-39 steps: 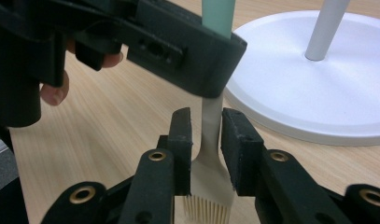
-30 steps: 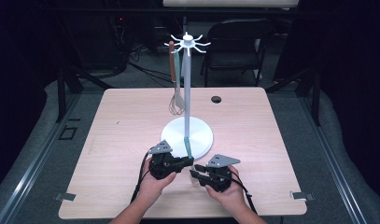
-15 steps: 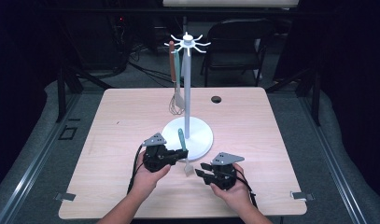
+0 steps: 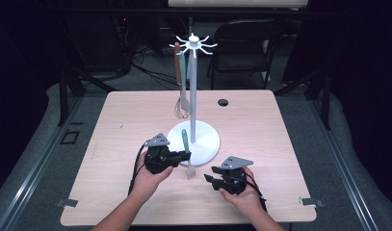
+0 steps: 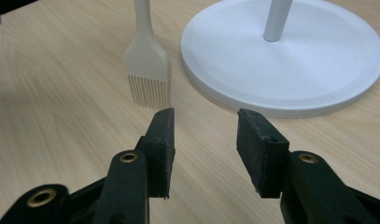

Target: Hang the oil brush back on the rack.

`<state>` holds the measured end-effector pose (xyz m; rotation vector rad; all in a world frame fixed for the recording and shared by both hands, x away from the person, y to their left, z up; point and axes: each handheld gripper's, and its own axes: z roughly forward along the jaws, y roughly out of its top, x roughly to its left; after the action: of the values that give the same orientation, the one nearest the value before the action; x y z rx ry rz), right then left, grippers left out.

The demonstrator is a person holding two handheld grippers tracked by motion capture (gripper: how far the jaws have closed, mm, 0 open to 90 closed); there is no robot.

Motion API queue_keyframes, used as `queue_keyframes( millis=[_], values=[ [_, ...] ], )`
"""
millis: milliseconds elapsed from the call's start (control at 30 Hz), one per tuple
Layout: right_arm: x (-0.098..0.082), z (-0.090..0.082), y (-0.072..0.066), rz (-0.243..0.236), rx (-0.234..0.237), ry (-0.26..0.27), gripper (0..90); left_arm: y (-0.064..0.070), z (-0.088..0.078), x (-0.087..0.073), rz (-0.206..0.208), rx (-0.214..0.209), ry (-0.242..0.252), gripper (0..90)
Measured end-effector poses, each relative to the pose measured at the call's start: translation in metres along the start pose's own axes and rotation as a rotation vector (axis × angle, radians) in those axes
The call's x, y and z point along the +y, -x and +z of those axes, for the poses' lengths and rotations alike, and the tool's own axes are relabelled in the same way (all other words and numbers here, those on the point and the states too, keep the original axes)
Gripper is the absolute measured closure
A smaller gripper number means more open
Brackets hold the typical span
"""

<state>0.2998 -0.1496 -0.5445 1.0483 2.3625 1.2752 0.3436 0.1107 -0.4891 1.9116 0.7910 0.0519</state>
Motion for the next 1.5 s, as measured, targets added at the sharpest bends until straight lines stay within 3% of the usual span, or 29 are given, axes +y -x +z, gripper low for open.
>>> queue_keyframes(
  millis=[300,533,900,1000,1500],
  values=[
    [-0.002,0.001,0.005,-0.042,-0.045,-0.015,49.0,0.004,-0.011,0.026,0.067,0.023,-0.018,85.0],
    [-0.005,0.003,0.011,-0.035,-0.065,-0.050,46.1,0.008,-0.023,0.054,0.113,0.032,-0.011,85.0],
    [-0.006,0.005,0.013,-0.042,-0.086,-0.068,44.7,0.010,-0.033,0.091,0.137,0.033,0.010,85.0],
    [-0.007,0.006,0.018,-0.034,-0.111,-0.078,42.7,0.014,-0.035,0.101,0.144,0.026,0.012,85.0],
    [-0.009,0.005,0.028,-0.002,-0.116,-0.079,38.7,0.020,-0.040,0.135,0.173,0.007,0.020,85.0]
  ],
)
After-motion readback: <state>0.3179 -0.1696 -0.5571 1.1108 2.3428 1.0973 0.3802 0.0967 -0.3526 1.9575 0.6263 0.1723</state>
